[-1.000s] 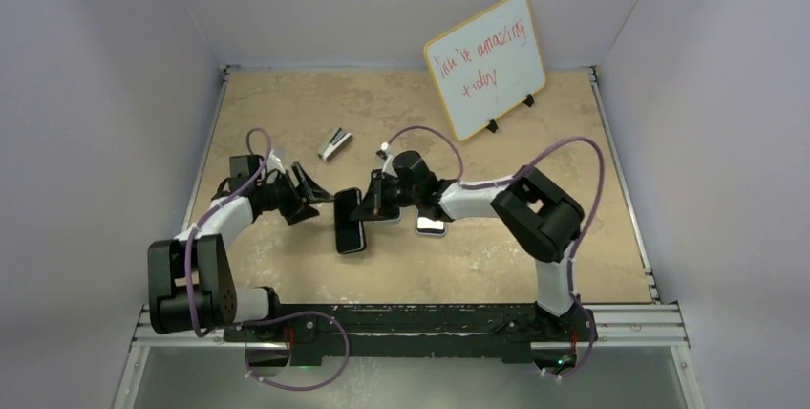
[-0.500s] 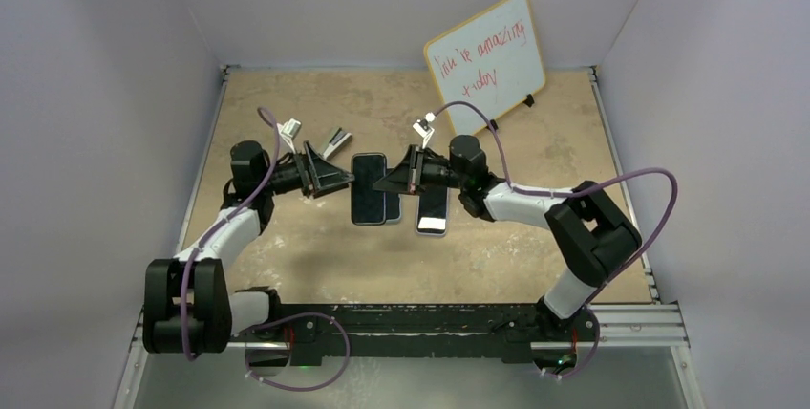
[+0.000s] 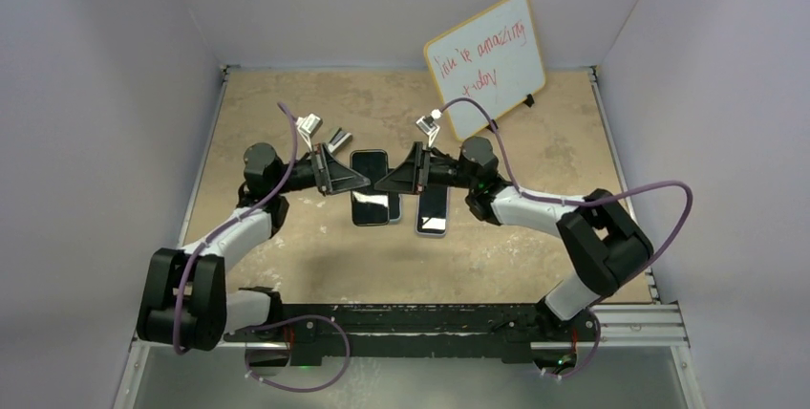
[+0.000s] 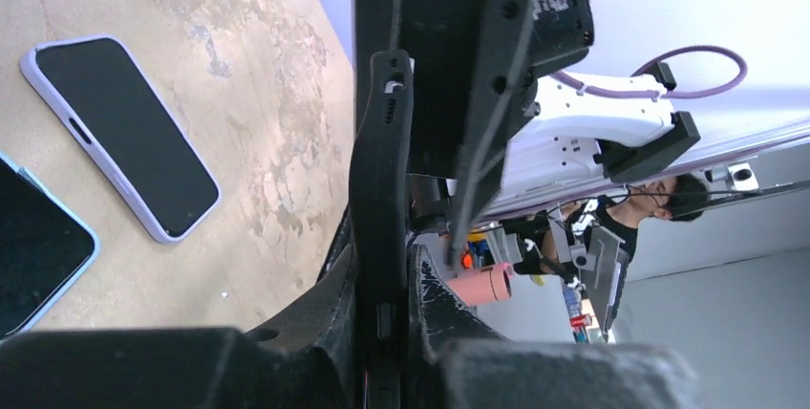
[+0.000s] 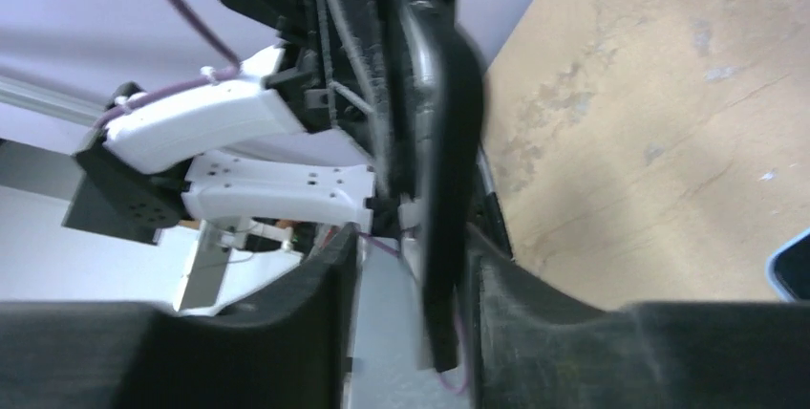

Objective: Put the phone into the phone case

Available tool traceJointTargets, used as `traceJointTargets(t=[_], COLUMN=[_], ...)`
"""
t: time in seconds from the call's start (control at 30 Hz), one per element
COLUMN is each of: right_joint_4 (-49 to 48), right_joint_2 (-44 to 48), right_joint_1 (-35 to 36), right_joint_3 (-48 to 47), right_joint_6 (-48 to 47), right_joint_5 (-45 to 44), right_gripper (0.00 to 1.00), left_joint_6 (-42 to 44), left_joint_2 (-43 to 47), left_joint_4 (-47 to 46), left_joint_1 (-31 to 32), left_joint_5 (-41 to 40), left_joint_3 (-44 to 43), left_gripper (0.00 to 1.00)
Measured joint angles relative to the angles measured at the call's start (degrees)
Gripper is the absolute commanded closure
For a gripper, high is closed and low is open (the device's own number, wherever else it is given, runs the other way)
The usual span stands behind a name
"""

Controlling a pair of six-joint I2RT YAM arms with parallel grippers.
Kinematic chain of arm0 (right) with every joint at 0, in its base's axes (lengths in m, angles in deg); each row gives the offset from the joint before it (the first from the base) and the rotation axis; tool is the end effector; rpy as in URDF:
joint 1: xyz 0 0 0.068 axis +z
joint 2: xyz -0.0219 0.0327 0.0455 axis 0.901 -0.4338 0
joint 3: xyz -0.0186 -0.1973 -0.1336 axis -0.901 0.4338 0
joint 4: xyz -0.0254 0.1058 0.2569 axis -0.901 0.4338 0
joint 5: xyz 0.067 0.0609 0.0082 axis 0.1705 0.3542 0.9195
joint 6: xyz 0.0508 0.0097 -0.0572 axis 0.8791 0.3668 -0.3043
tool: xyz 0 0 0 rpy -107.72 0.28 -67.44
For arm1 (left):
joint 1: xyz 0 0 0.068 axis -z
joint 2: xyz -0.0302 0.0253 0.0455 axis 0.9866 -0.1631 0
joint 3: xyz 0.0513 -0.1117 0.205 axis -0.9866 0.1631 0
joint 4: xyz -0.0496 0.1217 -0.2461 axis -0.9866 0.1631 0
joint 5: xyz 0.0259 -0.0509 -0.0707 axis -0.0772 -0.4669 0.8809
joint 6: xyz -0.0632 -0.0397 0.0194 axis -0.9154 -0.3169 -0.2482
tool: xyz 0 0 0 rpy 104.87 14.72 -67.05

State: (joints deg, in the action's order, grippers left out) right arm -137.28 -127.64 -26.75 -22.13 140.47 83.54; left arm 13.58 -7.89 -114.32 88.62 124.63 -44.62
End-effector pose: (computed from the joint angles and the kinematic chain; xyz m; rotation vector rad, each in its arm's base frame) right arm 0.2673 0.2631 0.2105 -0.3528 1.7918 1.9233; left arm 0.2735 -0.0991 0.1990 0.1118 1.9470 -1.8347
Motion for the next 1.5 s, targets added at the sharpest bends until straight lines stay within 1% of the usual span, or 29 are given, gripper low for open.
traceJointTargets(t=[0.03, 0.07, 0.13, 0.17, 0.23, 0.43, 0.47, 0.57, 0.6, 0.73, 0.83, 0.97, 1.03, 1.07, 1.1, 1.13, 1.17, 1.2, 1.23, 1.27, 1.33, 1.43, 1.47, 1.5], right_joint_4=[0.0, 0.1, 0.3, 0.7, 1.2, 2.5, 2.9, 3.4, 3.5, 3.3, 3.2, 0.5, -0.5, -1.0, -1.3, -1.6, -1.9, -2.3, -2.3, -2.1, -0.5, 2.8, 3.7, 4.8], right_joint_2=[0.8, 2.0, 4.6, 6.0, 8.6, 11.9, 12.0, 12.0, 12.0, 12.2, 12.2, 11.9, 11.5, 11.3, 11.3, 11.3, 11.3, 11.3, 11.3, 11.3, 11.3, 11.7, 12.2, 13.0], right_joint_1=[0.0, 0.0, 0.0, 0.0, 0.0, 0.1, 0.1, 0.1, 0.1, 0.5, 1.0, 1.5, 1.6, 1.7, 1.8, 1.8, 1.8, 1.8, 1.8, 1.8, 1.8, 1.8, 1.9, 1.9], right_joint_3=[0.4, 0.9, 1.8, 2.4, 3.6, 5.6, 5.6, 5.9, 6.2, 8.2, 9.9, 11.5, 11.6, 11.6, 11.6, 11.6, 11.6, 11.6, 11.6, 11.9, 12.7, 13.0, 13.0, 13.0], right_joint_6=[-0.1, -0.4, -1.4, -2.0, -3.2, -5.3, -5.5, -5.7, -5.6, -5.5, -5.3, -3.7, -3.0, -2.7, -2.4, -2.1, -1.8, -1.4, -0.7, -0.3, 0.2, 0.3, 0.1, -0.3], right_joint_5=[0.1, 0.1, 0.2, 0.3, 0.3, 0.3, 0.3, 0.3, 0.3, 0.3, 0.3, 0.3, 0.3, 0.3, 0.2, 0.2, 0.1, -0.1, -0.2, -0.9, -2.7, -5.3, -6.1, -6.8], right_gripper=[0.34, 0.27, 0.18, 0.16, 0.15, 0.18, 0.19, 0.28, 0.29, 0.30, 0.34, 0.38, 0.45, 0.51, 0.61, 0.76, 0.86, 0.92, 0.98, 1.00, 1.00, 1.00, 0.96, 0.85], left_joint_6=[-1.5, -3.1, -6.9, -8.5, -11.4, -17.6, -18.5, -20.8, -21.0, -21.5, -21.8, -22.0, -21.9, -21.9, -21.9, -21.8, -21.4, -20.5, -19.4, -17.6, -11.8, -0.4, 2.0, 4.3], left_joint_2=[-0.3, -0.8, -1.7, -1.9, -2.2, -2.5, -2.7, -3.3, -3.4, -3.7, -4.9, -7.7, -8.2, -8.3, -8.4, -8.4, -8.4, -8.4, -8.4, -8.1, -6.8, -3.7, -2.9, -2.1], left_joint_4=[-2.3, -4.4, -8.2, -9.9, -13.2, -23.2, -25.0, -29.0, -29.7, -31.5, -33.2, -34.8, -34.9, -34.9, -34.8, -34.8, -34.6, -34.0, -32.7, -30.2, -20.7, -1.7, 2.0, 5.9], left_joint_1=[0.2, 0.2, 0.3, 0.6, 1.2, 3.7, 4.2, 5.0, 5.1, 5.2, 5.2, 5.3, 5.3, 5.3, 5.3, 5.3, 5.3, 5.3, 5.3, 5.3, 5.4, 6.1, 6.2, 6.4], left_joint_5=[-0.3, -0.5, -0.7, -0.7, -1.2, -3.5, -3.8, -4.5, -4.6, -5.5, -6.3, -6.9, -7.2, -7.2, -7.2, -7.2, -7.2, -7.2, -7.2, -7.4, -7.9, -9.4, -9.6, -9.5], left_joint_3=[0.6, 1.2, 2.3, 2.6, 2.9, 2.9, 2.9, 2.9, 2.9, 2.9, 2.9, 3.0, 3.4, 3.6, 3.7, 3.7, 3.8, 3.8, 3.7, 3.6, 2.4, -2.3, -3.5, -4.8], left_gripper=[1.00, 1.00, 1.00, 1.00, 1.00, 1.00, 1.00, 1.00, 1.00, 1.00, 1.00, 1.00, 1.00, 1.00, 1.00, 1.00, 1.00, 1.00, 1.00, 1.00, 1.00, 1.00, 1.00, 1.00])
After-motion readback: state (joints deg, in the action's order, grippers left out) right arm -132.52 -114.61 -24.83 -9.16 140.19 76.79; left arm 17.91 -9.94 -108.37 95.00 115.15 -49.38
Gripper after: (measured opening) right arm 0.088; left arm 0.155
